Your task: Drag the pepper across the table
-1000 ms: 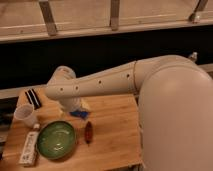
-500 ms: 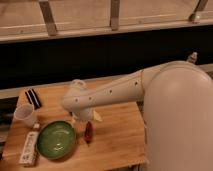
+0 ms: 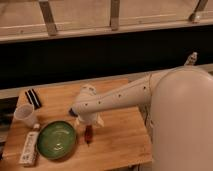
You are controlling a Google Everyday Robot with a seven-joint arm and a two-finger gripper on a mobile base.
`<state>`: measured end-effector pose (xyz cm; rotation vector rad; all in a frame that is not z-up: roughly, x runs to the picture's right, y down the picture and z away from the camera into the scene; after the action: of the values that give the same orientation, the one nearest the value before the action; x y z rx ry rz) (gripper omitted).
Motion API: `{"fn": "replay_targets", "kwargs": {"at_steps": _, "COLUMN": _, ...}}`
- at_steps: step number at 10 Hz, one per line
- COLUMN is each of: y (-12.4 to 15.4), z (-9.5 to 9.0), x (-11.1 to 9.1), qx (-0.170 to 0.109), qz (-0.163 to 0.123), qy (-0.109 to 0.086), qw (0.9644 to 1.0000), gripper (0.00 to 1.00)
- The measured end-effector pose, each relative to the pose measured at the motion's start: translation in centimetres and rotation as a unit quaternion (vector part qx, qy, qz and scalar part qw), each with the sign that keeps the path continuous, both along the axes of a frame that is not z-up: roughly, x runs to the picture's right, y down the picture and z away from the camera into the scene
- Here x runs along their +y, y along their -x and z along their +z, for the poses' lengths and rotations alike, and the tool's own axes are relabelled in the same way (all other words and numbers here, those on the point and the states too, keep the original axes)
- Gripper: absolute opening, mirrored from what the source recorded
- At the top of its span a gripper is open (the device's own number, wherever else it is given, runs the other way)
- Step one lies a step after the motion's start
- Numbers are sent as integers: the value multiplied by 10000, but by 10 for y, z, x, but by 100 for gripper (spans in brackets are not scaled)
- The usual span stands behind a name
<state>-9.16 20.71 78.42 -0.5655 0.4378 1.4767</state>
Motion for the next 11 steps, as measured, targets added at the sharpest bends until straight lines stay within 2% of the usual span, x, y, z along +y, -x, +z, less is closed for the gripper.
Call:
{"fn": "replay_targets", "kwargs": {"at_steps": 5, "y": -11, "z": 24, "x": 16, "qx": 71, "qz": 285, "qy": 100, "qw": 9995, "gripper": 80}}
{"fn": "replay_targets", "kwargs": {"at_steps": 8, "y": -12, "z": 31, "x": 30, "qx": 87, "qz": 396, "qy": 191, "qw": 9990, "gripper": 80}}
{"fn": "replay_targets", "kwargs": {"at_steps": 9, "y": -12, "z": 31, "x": 34, "qx": 101, "qz": 404, "qy": 197, "qw": 9989, "gripper": 76}}
{"fn": "replay_targets", "kwargs": {"at_steps": 11, "y": 5, "z": 25, "x": 36, "qx": 36, "qz": 261, "qy": 169, "qw": 9995, "gripper": 55}}
